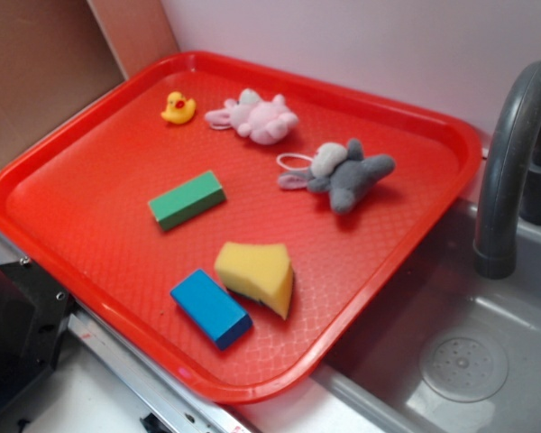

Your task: Grab the gray animal.

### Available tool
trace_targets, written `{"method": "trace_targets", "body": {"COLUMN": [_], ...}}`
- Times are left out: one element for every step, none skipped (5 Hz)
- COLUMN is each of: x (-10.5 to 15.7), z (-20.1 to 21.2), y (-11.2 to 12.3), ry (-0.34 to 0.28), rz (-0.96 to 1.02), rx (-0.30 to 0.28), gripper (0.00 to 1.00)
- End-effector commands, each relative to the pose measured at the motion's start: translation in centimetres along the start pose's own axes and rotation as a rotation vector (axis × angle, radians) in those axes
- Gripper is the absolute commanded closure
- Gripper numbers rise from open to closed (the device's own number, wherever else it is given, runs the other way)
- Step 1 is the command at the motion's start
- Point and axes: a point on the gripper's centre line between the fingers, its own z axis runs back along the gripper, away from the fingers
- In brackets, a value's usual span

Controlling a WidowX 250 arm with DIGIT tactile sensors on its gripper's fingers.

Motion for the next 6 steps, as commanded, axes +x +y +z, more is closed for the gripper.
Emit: {"method": "trace_targets", "body": {"x": [7.4,10.5,13.6,14.7,15.3,15.1], "z": [-0.4,-2.2,-5.8,-8.1,-11.9,-14.9], "y": [-1.7,-2.9,-4.6,-5.3,-6.8,-7.7], "ry": [0.024,0.014,0.038,0.039,0.070,0.115], "rz": [-0.475,-0.659,-0.851,-0.938,-1.097,-1.147], "rx": [0.090,0.107,0.157,0.158,0.061,0.027], "gripper": [0.00,0.00,0.00,0.00,0.00,0.00]}}
